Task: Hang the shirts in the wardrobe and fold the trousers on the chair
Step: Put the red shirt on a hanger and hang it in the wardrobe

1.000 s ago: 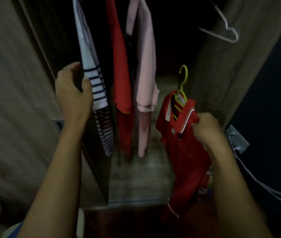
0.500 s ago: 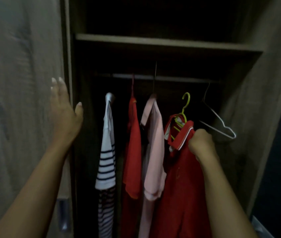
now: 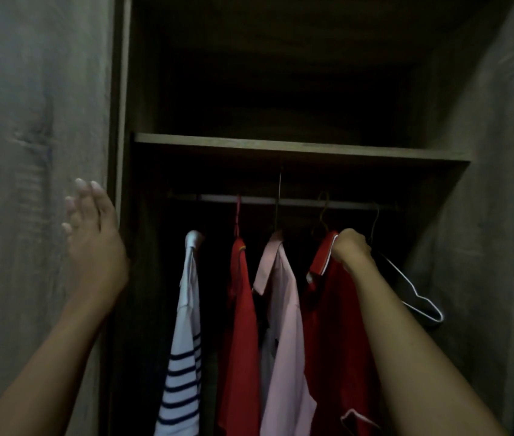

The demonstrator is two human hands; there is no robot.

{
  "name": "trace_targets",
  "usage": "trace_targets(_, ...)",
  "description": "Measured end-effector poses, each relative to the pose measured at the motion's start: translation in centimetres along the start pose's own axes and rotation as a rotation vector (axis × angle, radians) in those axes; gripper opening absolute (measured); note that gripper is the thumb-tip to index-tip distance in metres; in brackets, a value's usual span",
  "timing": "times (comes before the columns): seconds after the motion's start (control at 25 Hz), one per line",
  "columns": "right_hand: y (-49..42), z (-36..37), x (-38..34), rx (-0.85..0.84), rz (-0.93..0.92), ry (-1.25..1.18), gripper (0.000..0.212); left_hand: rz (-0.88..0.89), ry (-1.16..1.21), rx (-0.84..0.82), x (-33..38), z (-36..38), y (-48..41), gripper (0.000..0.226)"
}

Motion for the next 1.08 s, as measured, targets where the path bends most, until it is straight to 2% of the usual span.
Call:
trace_targets(0.16,-1.3,-0.5,-0.6,0.009,-0.034,0.067,0.030,0.011,-0.011,-0.004,-0.2,0.4,0.0,0.104)
trace_targets(0.4,-1.1,1.8,-0.3,-0.098,-0.012,0.110,0.030,0.010,-0.040,-0.006,-0.4,0.4,0.0,0.099)
trace_targets(0.56,-0.4,2.2,0.3,-0.075,-0.006,0.120,0.031,-0.005,-0.070,-0.021,-0.5,0.4,0.0,0.098)
trace_targets(0.72,1.2,0.8,-0.9,0.024,-0.022,0.113,0.035,0.014,-0.025,-0.107,0.4,-0.3,0.3,0.087)
trace_targets(0.8,2.8,-0.3,-2.5,0.124,-0.115,0.147,0.037,0.015,0.056,-0.155,0.5,-1.1,0.6,0.081)
trace_targets(0.92,7.8,-1.6,-6.5,0.361,-0.426,0.107,0.031,0.047,0.228,-0.133,0.5,-4.2,2.2,0.070)
trace_targets(1.0,12.6,-1.3,-9.2,0.465,-0.585,-0.103,0.026,0.051,0.291,-0.078,-0.9,-7.2,3.8,0.057)
trace_targets(1.08,17.4,0.1,-11.3,0.494,-0.650,-0.328,0.021,-0.028,0.350,-0.070,-3.4,-10.3,5.4,0.044)
Point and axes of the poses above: each hand's wrist, its own y-axis away from the middle knuckle, its own z-axis out of the palm, x = y × z, the point moved 9 cm from there along -y, towards the middle knuckle, and after that the axes turned 12 degrees about -z, right-handed, at the moved point
